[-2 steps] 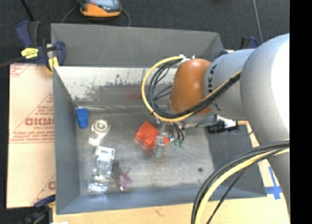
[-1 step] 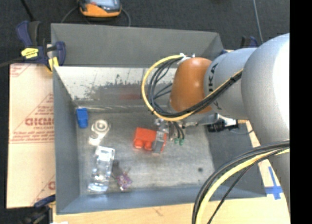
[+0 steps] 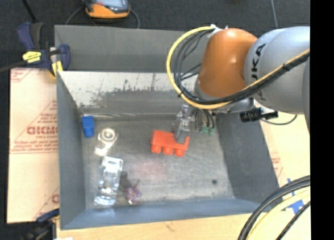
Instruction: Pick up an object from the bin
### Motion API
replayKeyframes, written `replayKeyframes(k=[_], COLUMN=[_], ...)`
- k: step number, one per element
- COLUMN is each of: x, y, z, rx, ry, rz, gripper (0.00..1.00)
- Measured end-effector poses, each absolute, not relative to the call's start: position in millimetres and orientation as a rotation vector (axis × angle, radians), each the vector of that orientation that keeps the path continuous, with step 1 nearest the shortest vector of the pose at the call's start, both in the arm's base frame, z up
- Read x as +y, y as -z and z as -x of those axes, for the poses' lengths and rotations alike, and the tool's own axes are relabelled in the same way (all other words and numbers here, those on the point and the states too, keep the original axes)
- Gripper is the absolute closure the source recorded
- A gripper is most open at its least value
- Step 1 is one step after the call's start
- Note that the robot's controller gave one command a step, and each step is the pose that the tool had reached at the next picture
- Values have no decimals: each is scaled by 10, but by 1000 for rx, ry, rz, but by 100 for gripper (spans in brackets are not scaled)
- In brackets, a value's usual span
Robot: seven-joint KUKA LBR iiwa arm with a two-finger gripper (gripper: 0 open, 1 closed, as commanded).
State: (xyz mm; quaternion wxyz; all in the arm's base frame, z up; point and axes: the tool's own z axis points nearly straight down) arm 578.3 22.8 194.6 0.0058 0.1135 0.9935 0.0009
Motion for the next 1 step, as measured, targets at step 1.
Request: replayKeyframes(k=[1], x=[347], y=[-2890], z=[-5667], rx=[3116], ry=[-3], rz=[-292], gripper=[100])
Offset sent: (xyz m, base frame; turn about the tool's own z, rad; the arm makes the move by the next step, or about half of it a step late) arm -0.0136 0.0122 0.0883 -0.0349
